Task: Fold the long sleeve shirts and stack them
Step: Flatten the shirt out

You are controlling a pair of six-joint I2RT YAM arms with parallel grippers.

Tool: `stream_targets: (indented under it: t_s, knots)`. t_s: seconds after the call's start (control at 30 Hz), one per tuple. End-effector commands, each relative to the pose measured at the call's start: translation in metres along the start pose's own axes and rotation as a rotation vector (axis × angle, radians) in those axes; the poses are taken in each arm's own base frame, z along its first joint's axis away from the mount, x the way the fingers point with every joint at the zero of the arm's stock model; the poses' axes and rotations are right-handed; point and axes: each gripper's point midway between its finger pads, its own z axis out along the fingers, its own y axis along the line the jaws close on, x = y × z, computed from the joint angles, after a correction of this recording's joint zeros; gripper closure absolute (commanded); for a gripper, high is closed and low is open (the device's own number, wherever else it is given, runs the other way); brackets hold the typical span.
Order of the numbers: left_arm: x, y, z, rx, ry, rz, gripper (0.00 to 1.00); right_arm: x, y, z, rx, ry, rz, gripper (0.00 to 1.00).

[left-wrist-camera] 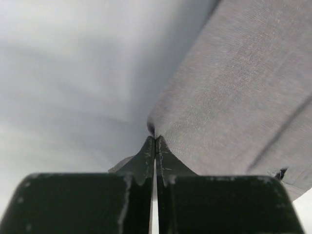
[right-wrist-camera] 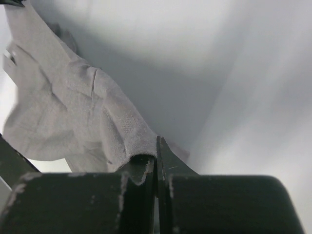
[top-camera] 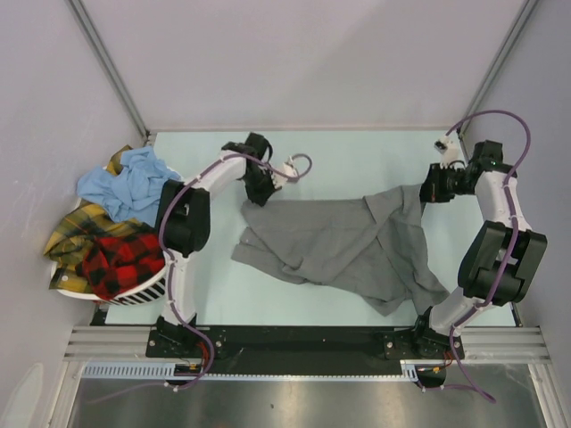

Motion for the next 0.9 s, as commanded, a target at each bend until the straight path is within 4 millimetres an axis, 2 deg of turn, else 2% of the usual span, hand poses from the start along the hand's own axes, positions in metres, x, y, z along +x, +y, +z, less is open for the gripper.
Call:
stream_targets:
  t_s: [0.0, 0.1, 0.13, 0.2, 0.23, 0.27, 0.3, 0.33, 0.37, 0.43, 0.47, 0.5, 0.53, 0.57, 0.6, 0.67, 0.7, 0.77, 0.8, 0.87]
  knots:
    - [-0.065, 0.068, -0.150, -0.328, -0.338, -0.129, 1.00, -0.092, 0.001, -0.043, 0.073, -0.250, -0.075, 1.00]
    - [-0.088, 0.093, -0.227, -0.509, -0.496, -0.182, 1.00, -0.141, 0.001, -0.072, 0.118, -0.402, -0.073, 1.00]
    - [-0.092, 0.098, -0.244, -0.546, -0.531, -0.198, 1.00, -0.168, 0.005, -0.089, 0.140, -0.479, -0.123, 1.00]
    - [-0.108, 0.101, -0.288, -0.636, -0.635, -0.218, 1.00, -0.193, 0.015, -0.108, 0.149, -0.559, -0.120, 1.00]
    - [-0.111, 0.102, -0.305, -0.679, -0.664, -0.229, 1.00, -0.215, 0.021, -0.125, 0.171, -0.628, -0.160, 1.00]
    - [-0.120, 0.100, -0.333, -0.732, -0.735, -0.235, 1.00, -0.226, 0.026, -0.138, 0.191, -0.668, -0.189, 1.00]
    - [-0.124, 0.098, -0.349, -0.761, -0.771, -0.235, 1.00, -0.236, 0.033, -0.148, 0.187, -0.708, -0.165, 1.00]
    - [-0.129, 0.098, -0.370, -0.814, -0.817, -0.230, 1.00, -0.254, 0.043, -0.170, 0.212, -0.775, -0.208, 1.00]
    - [-0.131, 0.089, -0.397, -0.854, -0.871, -0.239, 1.00, -0.263, 0.051, -0.183, 0.225, -0.814, -0.225, 1.00]
    - [-0.133, 0.085, -0.432, -0.946, -0.938, -0.243, 1.00, -0.282, 0.065, -0.222, 0.270, -0.921, -0.247, 1.00]
    - [-0.134, 0.070, -0.462, -0.995, -0.991, -0.232, 1.00, -0.286, 0.075, -0.240, 0.282, -0.965, -0.256, 1.00]
    - [-0.132, 0.066, -0.474, -1.027, -1.015, -0.237, 1.00, -0.291, 0.077, -0.262, 0.308, -1.025, -0.251, 1.00]
    - [-0.133, 0.059, -0.495, -1.073, -1.060, -0.222, 1.00, -0.294, 0.083, -0.275, 0.322, -1.060, -0.254, 1.00]
    - [-0.132, 0.052, -0.508, -1.101, -1.081, -0.212, 1.00, -0.296, 0.091, -0.290, 0.340, -1.097, -0.269, 1.00]
    - [-0.130, 0.036, -0.530, -1.134, -1.120, -0.196, 1.00, -0.296, 0.100, -0.315, 0.384, -1.156, -0.290, 1.00]
    - [-0.126, 0.022, -0.554, -1.188, -1.158, -0.181, 1.00, -0.292, 0.113, -0.338, 0.424, -1.214, -0.304, 1.00]
    - [-0.122, 0.005, -0.572, -1.215, -1.191, -0.168, 1.00, -0.288, 0.133, -0.358, 0.450, -1.265, -0.337, 1.00]
    - [-0.119, -0.014, -0.586, -1.228, -1.224, -0.151, 1.00, -0.278, 0.140, -0.376, 0.503, -1.306, -0.350, 1.00]
    - [-0.115, -0.036, -0.604, -1.246, -1.262, -0.129, 1.00, -0.270, 0.166, -0.395, 0.533, -1.358, -0.396, 1.00]
    - [-0.112, -0.058, -0.613, -1.235, -1.300, -0.105, 1.00, -0.258, 0.184, -0.415, 0.598, -1.406, -0.435, 1.00]
